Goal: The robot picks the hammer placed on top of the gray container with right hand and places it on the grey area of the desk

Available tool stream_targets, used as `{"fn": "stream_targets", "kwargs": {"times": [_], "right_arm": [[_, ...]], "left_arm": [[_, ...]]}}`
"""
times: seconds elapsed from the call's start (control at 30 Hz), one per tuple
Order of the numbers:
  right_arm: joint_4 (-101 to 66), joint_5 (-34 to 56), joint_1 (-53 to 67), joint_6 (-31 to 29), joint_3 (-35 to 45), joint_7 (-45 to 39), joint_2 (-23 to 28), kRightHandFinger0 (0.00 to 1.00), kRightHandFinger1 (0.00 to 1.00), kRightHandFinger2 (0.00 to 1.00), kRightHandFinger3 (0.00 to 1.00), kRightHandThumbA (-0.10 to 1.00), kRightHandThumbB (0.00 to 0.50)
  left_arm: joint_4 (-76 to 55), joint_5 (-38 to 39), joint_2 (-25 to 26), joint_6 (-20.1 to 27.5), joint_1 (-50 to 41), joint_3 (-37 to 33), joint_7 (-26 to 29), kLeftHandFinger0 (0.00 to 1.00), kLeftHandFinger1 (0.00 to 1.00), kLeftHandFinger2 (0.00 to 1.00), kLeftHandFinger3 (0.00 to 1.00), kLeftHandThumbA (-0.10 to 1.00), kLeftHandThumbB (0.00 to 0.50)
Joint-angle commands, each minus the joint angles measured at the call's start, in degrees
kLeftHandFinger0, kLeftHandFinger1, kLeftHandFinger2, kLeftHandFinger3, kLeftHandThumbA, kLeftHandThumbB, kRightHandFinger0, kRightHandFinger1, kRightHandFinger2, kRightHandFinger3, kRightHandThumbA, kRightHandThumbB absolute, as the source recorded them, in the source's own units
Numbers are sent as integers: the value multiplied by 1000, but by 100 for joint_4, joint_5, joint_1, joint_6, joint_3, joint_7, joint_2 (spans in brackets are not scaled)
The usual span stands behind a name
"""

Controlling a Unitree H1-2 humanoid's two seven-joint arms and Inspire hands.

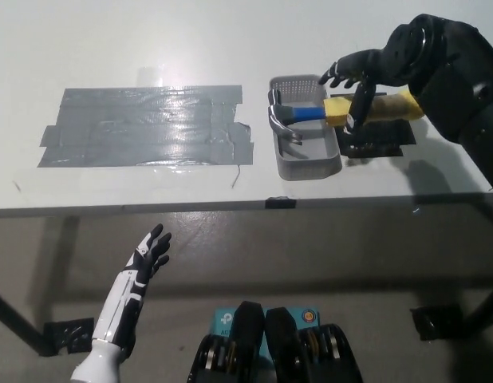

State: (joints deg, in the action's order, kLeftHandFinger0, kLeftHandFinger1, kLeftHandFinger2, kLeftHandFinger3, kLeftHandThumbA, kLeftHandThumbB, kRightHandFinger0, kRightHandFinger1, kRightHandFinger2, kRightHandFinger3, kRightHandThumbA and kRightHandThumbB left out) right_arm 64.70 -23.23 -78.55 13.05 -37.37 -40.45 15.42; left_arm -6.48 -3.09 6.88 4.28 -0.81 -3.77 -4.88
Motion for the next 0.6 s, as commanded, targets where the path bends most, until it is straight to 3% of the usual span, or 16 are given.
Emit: {"fn": "stream_targets", "kwargs": {"times": [0.0, 0.13, 0.23, 0.5, 0.57], "right_arm": [[-2, -195, -438, 93, 121, 136, 64, 1000, 1000, 1000, 1000, 1000, 360], [99, -145, -519, 71, 277, 130, 88, 1000, 1000, 1000, 1000, 1000, 345], [214, -193, -644, -281, 236, -149, 143, 1000, 1000, 1000, 1000, 1000, 288], [432, -275, -699, -338, 247, -127, 148, 1000, 1000, 1000, 1000, 1000, 302], [391, -309, -632, -197, 280, 31, 142, 1000, 1000, 1000, 1000, 1000, 329]], "left_arm": [[-154, -23, 63, 147, 81, 2, -53, 1000, 1000, 1000, 1000, 1000, 196], [-120, 30, 68, 141, 90, 6, -74, 1000, 1000, 1000, 1000, 1000, 204], [-110, 20, 66, 139, 66, 3, -69, 1000, 1000, 1000, 1000, 1000, 199], [-109, 5, 62, 154, 53, -17, -79, 1000, 1000, 1000, 1000, 1000, 190], [-131, 9, 65, 138, 55, -18, -85, 1000, 1000, 1000, 1000, 1000, 186]]}}
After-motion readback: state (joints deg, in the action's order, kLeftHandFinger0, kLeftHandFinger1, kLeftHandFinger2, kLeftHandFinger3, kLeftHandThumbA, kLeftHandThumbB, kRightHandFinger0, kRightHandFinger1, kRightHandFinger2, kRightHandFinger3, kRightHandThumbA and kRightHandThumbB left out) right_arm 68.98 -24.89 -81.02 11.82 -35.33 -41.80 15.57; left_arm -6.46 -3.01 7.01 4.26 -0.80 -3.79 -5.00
